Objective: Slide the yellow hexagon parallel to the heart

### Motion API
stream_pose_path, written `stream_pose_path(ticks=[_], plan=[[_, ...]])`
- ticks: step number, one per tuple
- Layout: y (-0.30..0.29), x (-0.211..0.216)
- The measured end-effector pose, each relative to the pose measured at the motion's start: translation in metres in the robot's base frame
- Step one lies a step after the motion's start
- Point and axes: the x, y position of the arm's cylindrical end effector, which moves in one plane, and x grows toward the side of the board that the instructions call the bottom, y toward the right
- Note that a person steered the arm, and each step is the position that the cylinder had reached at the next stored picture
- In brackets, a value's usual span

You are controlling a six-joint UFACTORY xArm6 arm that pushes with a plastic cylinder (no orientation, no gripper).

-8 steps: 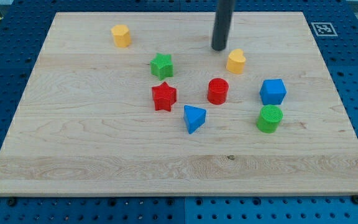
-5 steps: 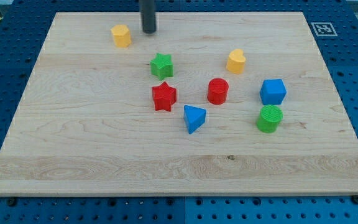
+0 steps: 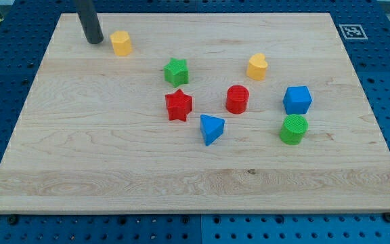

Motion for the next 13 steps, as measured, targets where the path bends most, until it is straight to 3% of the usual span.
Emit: stream_pose_path(ticks=[7, 12, 13], plan=[[0.111, 0.048], [0.191, 0.052], [0.185, 0.054]])
